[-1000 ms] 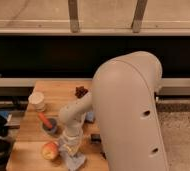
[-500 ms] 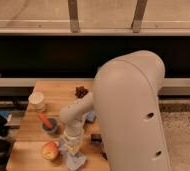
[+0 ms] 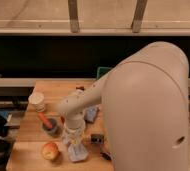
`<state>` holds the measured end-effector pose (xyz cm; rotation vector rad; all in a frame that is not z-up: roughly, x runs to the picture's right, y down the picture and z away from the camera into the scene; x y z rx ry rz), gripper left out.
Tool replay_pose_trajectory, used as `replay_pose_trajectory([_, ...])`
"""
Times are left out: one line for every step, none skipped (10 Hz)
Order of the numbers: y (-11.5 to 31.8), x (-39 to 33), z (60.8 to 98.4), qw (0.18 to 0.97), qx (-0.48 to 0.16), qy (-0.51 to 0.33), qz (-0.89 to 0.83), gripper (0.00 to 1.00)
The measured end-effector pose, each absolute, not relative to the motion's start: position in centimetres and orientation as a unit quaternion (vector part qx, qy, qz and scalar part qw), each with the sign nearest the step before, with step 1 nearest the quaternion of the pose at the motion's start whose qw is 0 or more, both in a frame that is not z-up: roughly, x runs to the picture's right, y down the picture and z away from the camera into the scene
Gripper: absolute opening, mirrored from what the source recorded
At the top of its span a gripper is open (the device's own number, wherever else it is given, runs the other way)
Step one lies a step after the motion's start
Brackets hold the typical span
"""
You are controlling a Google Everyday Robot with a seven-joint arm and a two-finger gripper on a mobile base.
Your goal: Place towel in red bowl
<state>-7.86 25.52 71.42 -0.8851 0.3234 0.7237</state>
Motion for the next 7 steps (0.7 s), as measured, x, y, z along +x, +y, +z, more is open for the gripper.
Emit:
replay_pose_trajectory([23.8,-7.3,71.0,0.834,-0.401,0.157,0.345,0.0])
replay_pose_trajectory([22.5,-6.8,70.9,0.838,-0.389,0.16,0.348,0.0])
replay_pose_trajectory([20.5,-6.3,70.6,0.843,-0.372,0.162,0.354,0.0])
replay_pose_trajectory([18.9,-6.0,70.2,0.846,-0.359,0.164,0.359,0.0])
replay_pose_trajectory([17.0,-5.6,69.9,0.85,-0.344,0.167,0.361,0.0])
replay_pose_trajectory([14.7,-5.1,69.9,0.853,-0.33,0.172,0.367,0.0])
replay_pose_trajectory([13.2,-5.0,70.2,0.855,-0.321,0.174,0.368,0.0])
